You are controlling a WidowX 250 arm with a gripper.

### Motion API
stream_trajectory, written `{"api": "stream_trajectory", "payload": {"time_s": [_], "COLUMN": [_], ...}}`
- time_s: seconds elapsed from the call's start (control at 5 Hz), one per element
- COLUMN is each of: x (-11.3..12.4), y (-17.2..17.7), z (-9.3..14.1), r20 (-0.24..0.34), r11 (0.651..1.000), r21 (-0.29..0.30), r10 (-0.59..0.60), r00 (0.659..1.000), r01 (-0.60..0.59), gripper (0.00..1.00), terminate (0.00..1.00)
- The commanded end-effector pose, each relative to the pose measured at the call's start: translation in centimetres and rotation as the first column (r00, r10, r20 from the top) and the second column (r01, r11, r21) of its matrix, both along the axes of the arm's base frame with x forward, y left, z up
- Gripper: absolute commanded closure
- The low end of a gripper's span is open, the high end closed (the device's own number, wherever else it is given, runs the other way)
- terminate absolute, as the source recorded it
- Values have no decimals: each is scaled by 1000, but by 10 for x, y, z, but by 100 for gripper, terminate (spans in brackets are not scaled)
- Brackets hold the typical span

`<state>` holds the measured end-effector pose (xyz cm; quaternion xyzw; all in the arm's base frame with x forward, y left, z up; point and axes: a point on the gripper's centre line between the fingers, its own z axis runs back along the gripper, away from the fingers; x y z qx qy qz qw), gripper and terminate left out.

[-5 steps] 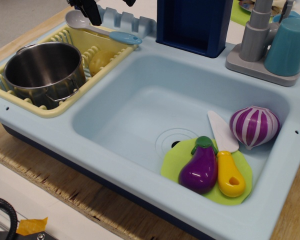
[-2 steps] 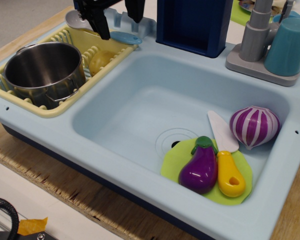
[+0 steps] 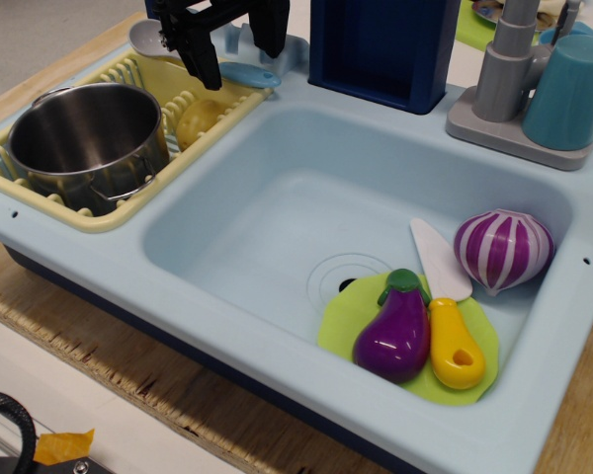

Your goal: Put spoon in pot

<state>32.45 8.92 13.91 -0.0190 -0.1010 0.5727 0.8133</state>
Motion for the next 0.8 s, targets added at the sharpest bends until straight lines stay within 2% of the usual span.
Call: {"api": "stream_trajectory", "payload": {"time_s": [0.0,0.2,0.4,0.6], "x": [5,1,-2,-5], "y": [5,5,5,4], "z": [6,5,-3,2], "r20": [11,22,23,35], "r11": [1000,999,999,999], "r21": [-10,-14,-38,-32], "r10": [17,29,31,32], "r00": [1000,999,999,999], "r01": [-17,-29,-30,-31], "gripper": [0,100,100,100], "terminate": [0,0,0,0]}}
